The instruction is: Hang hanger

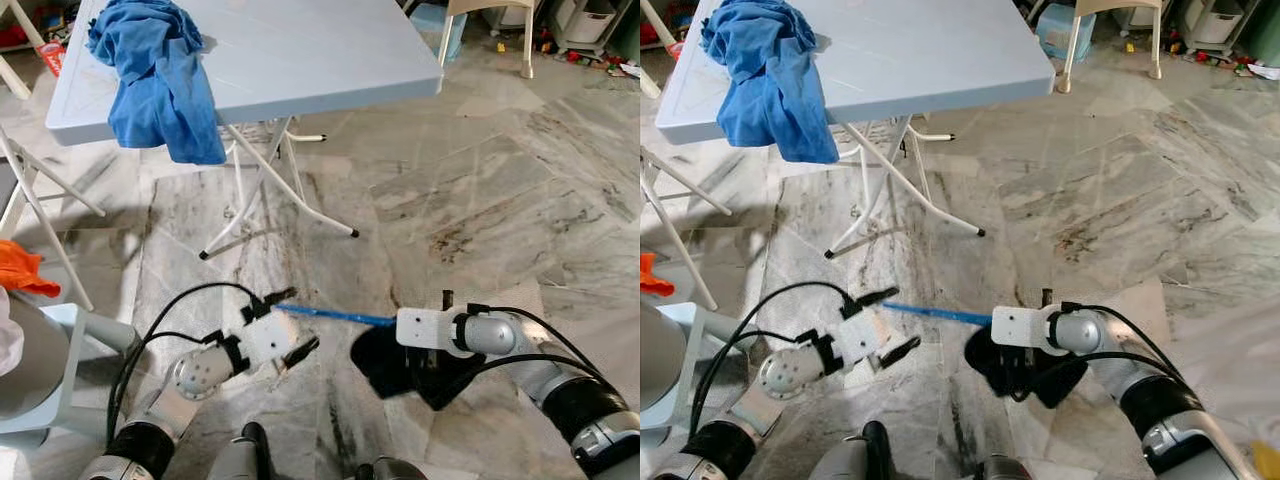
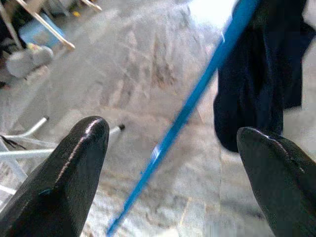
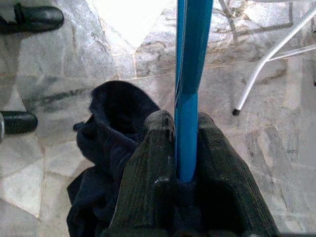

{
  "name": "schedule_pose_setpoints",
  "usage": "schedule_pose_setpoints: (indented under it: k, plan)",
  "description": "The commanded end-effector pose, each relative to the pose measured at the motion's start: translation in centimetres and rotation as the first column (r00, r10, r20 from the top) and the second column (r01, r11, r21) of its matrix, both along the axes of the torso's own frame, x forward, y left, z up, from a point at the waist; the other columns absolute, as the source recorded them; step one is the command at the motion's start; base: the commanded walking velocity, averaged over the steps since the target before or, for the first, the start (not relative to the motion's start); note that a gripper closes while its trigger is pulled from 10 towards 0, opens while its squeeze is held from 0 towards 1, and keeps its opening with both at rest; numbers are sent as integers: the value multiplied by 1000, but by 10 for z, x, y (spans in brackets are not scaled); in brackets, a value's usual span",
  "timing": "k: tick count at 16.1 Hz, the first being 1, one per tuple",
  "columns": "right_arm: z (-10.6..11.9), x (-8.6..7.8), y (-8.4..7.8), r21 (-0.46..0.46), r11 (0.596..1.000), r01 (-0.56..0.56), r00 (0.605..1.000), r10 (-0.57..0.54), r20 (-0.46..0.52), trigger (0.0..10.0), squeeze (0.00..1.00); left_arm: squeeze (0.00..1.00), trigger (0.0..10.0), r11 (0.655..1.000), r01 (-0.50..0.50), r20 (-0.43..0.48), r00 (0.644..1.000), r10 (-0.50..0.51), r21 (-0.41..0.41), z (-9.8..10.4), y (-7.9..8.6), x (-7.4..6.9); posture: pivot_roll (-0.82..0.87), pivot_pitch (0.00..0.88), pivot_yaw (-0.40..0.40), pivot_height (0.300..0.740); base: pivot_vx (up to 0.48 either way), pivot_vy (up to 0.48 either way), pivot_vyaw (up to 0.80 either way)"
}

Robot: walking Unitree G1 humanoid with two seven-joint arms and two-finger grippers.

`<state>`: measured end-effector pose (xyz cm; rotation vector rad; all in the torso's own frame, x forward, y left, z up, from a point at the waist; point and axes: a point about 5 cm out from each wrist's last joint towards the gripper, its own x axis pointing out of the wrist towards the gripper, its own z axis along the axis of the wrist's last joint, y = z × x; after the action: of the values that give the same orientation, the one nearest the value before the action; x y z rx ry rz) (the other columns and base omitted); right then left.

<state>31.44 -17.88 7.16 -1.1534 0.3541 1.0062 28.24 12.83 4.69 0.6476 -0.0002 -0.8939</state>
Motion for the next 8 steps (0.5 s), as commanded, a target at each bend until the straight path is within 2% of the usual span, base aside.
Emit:
schedule_pose_setpoints:
  k: [1, 2, 3, 4, 5, 7, 8]
  plan:
    - [14, 6, -1, -13, 999, -39, 998, 40, 38, 10000, 0, 1000, 10000, 999, 21, -32, 999, -20, 38, -9, 2, -5, -115, 239, -25, 740, 0, 0, 0]
    - [19, 7, -1, -11, 999, -52, 997, 52, 54, 10000, 0, 1000, 10000, 998, 31, -44, 999, -29, 54, -11, 2, -6, -118, 237, -26, 740, 0, 0, 0]
    - [25, 8, 0, -8, 997, -75, 995, 75, 68, 10000, 0, 416, 10000, 997, 37, -44, 998, -34, 70, -12, 1, -6, -120, 236, -27, 740, 0, 0, 0]
    - [30, 10, 1, 18, 997, -73, 994, 72, 82, 10000, 0, 0, 10000, 997, 24, -25, 999, -23, 69, -10, 1, -3, -124, 234, -28, 740, 0, 0, 0]
    - [33, 11, 1, 39, 997, -68, 995, 64, 82, 10000, 0, 0, 10000, 998, 5, -14, 1000, -4, 59, -8, 1, 0, -124, 234, -28, 740, 0, 0, 0]
    - [32, 11, -4, 31, 997, -65, 995, 63, 78, 10000, 0, 0, 10000, 996, -67, 71, 995, 63, 54, -1, 4, 8, -124, 231, -28, 740, 0, 0, 0]
    - [31, 12, -6, 39, 998, -40, 995, 36, 90, 10000, 0, 0, 10000, 985, -172, 150, 974, 171, -7, 12, 10, 18, -125, 230, -29, 740, 0, 0, 0]
